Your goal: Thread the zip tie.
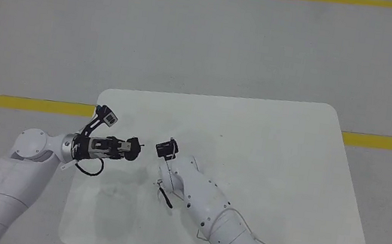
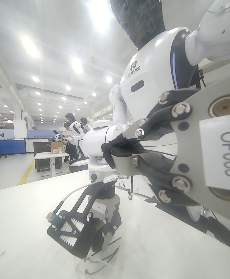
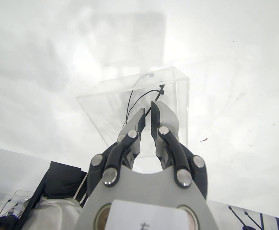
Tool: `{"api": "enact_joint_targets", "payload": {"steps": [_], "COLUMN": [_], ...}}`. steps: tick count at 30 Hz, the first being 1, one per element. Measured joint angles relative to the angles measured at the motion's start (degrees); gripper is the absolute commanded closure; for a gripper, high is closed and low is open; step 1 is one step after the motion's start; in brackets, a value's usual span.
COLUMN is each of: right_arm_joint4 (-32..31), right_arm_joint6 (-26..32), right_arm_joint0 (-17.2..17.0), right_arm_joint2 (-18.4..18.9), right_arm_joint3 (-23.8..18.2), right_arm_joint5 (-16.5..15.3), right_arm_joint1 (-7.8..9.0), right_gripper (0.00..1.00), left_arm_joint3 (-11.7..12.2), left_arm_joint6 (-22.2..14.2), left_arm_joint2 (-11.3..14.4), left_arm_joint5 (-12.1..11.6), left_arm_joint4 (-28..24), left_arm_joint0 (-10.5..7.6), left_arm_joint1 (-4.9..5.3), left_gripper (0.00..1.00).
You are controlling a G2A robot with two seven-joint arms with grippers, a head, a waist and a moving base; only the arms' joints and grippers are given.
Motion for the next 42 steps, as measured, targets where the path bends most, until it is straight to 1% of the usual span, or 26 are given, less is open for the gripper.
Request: {"api": "enact_joint_targets", "payload": {"steps": [3, 6, 12, 17, 22, 25, 31, 33, 42], "right_arm_joint4": [-0.11, -0.09, 2.7, 4.52, 8.37, 10.85, 15.86, 16.8, 16.86], "right_arm_joint6": [-0.18, -0.27, -0.77, -1.93, -5.89, -8.9, -14.14, -14.67, -14.7], "right_arm_joint0": [-0.22, -0.95, -3.53, -6.15, -10.48, -13.08, -17.07, -17.5, -17.49], "right_arm_joint2": [0.37, 0.78, 1.58, 3.05, 5.09, 6.12, 7.15, 7.03, 7.0], "right_arm_joint3": [-0.74, -2.84, -9.19, -15.06, -21.96, -25.31, -30.66, -31.47, -31.41], "right_arm_joint5": [0.0, 0.0, 0.0, 0.0, 0.0, 0.0, -0.11, -0.71, -0.74], "right_arm_joint1": [0.03, 0.24, 1.26, 2.7, 4.7, 5.71, 7.32, 7.55, 7.56], "right_gripper": [1.0, 1.0, 1.0, 1.0, 1.0, 1.0, 1.0, 1.0, 1.0], "left_arm_joint3": [0.0, 0.0, 0.0, 0.0, 0.0, 0.0, 0.0, 0.0, 0.0], "left_arm_joint6": [0.0, 0.0, 0.0, 0.0, 0.0, 0.0, 0.0, 0.0, 0.0], "left_arm_joint2": [0.0, 0.0, 0.0, 0.0, 0.0, 0.0, 0.0, 0.0, 0.0], "left_arm_joint5": [0.0, 0.0, 0.0, 0.0, 0.0, 0.0, 0.0, 0.0, 0.0], "left_arm_joint4": [0.0, 0.0, 0.0, 0.0, 0.0, 0.0, 0.0, 0.0, 0.0], "left_arm_joint0": [0.0, 0.0, 0.0, 0.0, 0.0, 0.0, 0.0, 0.0, 0.0], "left_arm_joint1": [0.0, 0.0, 0.0, 0.0, 0.0, 0.0, 0.0, 0.0, 0.0], "left_gripper": [1.0, 1.0, 1.0, 1.0, 1.0, 1.0, 1.0, 1.0, 1.0]}}
